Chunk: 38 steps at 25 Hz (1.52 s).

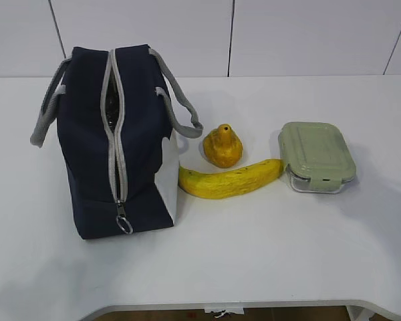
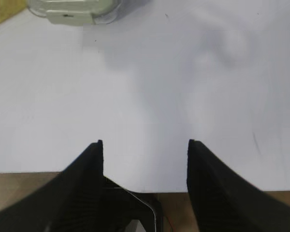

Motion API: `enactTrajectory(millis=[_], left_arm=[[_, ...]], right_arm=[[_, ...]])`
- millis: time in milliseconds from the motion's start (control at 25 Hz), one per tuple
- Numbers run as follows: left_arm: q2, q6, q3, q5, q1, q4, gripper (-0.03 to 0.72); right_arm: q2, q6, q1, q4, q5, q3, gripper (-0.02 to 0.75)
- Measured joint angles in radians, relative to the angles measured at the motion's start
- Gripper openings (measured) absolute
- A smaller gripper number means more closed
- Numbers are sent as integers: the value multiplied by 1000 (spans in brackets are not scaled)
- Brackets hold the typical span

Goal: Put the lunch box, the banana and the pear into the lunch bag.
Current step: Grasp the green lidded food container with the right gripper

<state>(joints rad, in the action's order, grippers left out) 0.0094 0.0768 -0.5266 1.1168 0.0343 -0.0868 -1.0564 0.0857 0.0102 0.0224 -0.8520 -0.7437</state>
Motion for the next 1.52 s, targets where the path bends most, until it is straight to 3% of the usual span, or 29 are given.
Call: enactTrajectory(millis=[280,720,960,1160,1520], left_arm=[[0,0,0,0,0,0,240],[0,0,0,0,0,0,240],[0,0,0,0,0,0,240],[0,0,0,-2,0,0,240],[0,0,0,-2,0,0,240]], right_arm=[[-171,-99,179,82,26,-107,434],[-375,-615,438,594,-41,-201,434],[-516,-964,579,939,-227,-203,434],[-647,-1162,616,1089,-318,-212,434],[-833,-1228,618,1173,-320,-347,434]])
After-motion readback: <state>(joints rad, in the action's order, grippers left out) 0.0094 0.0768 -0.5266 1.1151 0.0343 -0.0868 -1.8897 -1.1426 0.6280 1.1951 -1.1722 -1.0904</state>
